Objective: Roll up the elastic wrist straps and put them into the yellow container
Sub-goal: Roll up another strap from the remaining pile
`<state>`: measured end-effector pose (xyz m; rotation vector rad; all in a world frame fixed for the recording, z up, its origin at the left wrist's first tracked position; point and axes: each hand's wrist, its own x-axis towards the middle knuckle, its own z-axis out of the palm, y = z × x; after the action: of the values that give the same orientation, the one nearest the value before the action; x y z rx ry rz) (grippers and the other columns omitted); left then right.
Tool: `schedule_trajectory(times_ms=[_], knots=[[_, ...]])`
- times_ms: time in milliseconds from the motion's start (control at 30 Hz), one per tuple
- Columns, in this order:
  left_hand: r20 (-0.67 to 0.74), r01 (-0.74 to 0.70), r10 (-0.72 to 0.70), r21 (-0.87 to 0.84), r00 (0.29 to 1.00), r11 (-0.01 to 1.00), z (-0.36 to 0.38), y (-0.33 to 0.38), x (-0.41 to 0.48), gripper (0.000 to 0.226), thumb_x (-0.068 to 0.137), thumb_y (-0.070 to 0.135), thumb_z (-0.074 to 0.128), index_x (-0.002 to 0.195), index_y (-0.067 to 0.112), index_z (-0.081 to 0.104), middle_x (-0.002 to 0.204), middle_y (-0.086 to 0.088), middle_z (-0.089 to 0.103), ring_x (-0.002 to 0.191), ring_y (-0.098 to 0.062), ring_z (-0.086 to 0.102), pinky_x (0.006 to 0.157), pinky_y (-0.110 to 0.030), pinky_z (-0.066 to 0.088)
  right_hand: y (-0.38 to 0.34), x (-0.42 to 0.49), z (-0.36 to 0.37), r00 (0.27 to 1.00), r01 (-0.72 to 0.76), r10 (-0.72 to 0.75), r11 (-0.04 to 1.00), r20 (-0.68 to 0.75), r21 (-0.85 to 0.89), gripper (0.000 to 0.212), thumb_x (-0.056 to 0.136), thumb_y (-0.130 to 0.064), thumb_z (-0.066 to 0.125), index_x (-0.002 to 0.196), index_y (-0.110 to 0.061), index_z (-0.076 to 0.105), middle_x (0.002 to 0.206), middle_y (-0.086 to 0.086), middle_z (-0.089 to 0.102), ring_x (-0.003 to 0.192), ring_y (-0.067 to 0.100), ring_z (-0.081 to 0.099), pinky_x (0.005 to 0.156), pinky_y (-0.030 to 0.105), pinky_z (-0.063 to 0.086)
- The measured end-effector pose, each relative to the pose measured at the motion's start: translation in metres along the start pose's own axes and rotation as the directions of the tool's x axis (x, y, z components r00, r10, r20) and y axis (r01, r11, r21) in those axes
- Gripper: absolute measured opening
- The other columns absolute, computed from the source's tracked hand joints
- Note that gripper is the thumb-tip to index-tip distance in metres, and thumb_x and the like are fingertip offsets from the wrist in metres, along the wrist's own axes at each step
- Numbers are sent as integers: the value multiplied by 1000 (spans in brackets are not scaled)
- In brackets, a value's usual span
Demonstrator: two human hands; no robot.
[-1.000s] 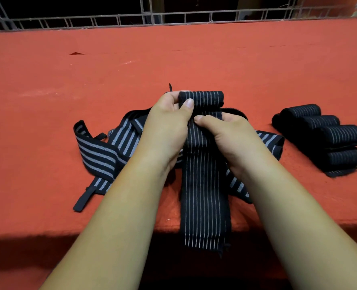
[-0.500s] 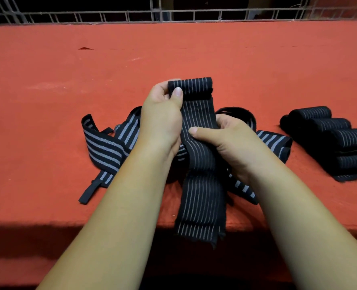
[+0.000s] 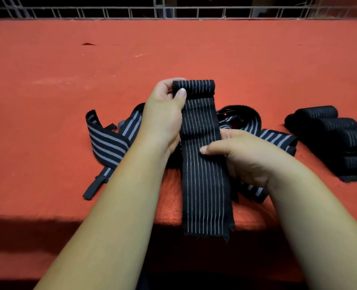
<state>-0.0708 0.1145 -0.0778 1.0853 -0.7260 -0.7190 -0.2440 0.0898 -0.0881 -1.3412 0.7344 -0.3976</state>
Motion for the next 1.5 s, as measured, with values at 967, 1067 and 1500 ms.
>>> schedule_trajectory(times_ms=[967,1067,1500], knots=[[152,-184,123,498,981,848,31,6,-38,36,105,49,62,118,24,85,120,10,81,116,-5,74,104,-40,59,-22,2,-5,709,413,-383,906,-593,-91,31,107,-14,52,131,-24,67,98,-6,73,70,-4,68,67,21,56],[120,-153,109,467,987,871,32,8,-41,49,107,52,62,82,15,82,79,11,74,75,-8,69,72,-32,55,-22,1,-5,709,418,-419,898,-567,-141,34,106,-12,51,133,-28,67,94,-6,71,70,2,65,63,23,52],[58,-22,12,185,998,983,24,-1,-31,33,102,12,74,135,14,73,118,-3,82,108,-16,79,101,-43,63,-15,14,-8,783,349,-274,937,-559,31,35,95,-38,60,124,-25,74,120,3,79,111,22,77,104,56,59]])
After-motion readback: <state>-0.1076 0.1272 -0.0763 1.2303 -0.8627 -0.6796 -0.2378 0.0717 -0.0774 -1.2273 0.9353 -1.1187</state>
